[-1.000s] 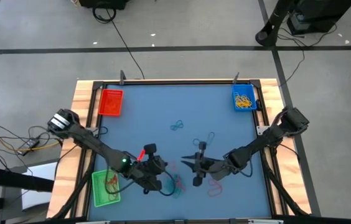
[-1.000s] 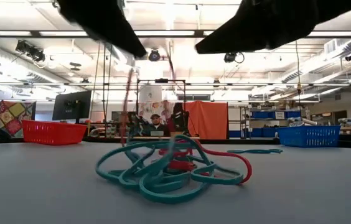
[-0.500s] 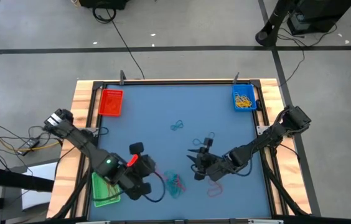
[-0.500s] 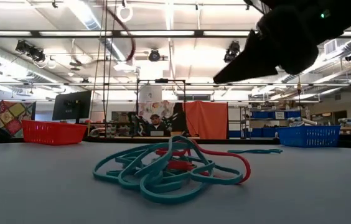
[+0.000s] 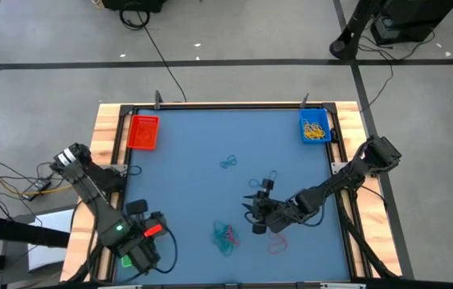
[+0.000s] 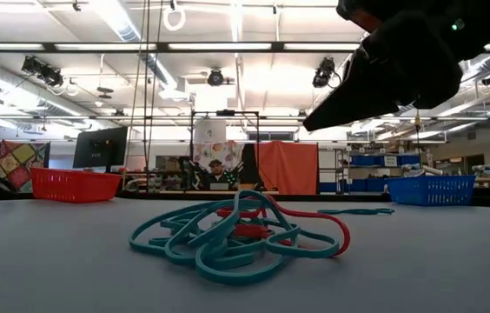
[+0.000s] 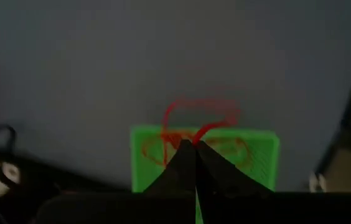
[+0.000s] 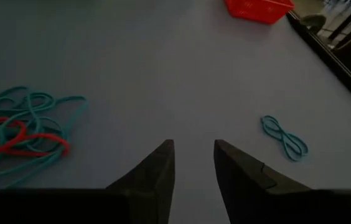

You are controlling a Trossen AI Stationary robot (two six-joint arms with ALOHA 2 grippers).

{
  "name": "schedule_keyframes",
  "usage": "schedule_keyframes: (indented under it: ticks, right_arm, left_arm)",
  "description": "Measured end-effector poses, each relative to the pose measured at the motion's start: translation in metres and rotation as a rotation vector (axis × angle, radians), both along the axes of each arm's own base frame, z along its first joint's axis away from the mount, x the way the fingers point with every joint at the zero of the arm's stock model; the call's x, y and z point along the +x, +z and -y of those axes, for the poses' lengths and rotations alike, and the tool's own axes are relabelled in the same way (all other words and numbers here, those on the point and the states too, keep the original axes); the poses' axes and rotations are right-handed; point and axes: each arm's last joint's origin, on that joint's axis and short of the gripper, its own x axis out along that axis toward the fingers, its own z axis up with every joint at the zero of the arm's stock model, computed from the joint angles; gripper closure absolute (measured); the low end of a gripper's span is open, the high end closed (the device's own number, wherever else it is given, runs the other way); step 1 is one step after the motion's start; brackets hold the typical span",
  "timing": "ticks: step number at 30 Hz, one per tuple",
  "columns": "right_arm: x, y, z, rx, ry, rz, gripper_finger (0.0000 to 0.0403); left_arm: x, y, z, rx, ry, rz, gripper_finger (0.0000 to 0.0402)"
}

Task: Sort rubber bands into baskets
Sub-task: Put the red rubber band into the green basket

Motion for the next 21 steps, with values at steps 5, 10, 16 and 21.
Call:
schedule_keyframes:
  ticks: [5,10,16,21]
  right_arm:
    - [0.002,0.0,0.004,0.021,-0.005,-0.006,0.0277]
    - [0.0,-0.005,0.005,0.086,0.02,-0.071,0.0276]
    - [-0.007,-0.013,0.006,0.144,0.05,-0.187,0.0269]
    - [-0.011,-0.017,0.003,0.222,0.174,-0.309,0.0263]
  left_arm:
    - [-0.01,-0.003,0.008,-0.071,0.075,-0.073,0.0401]
    - [-0.024,-0.021,0.012,-0.079,0.144,-0.209,0.0401]
    - [-0.039,-0.058,0.011,-0.078,0.183,-0.365,0.0401]
    - [-0.043,-0.086,0.007,-0.114,0.143,-0.422,0.0401]
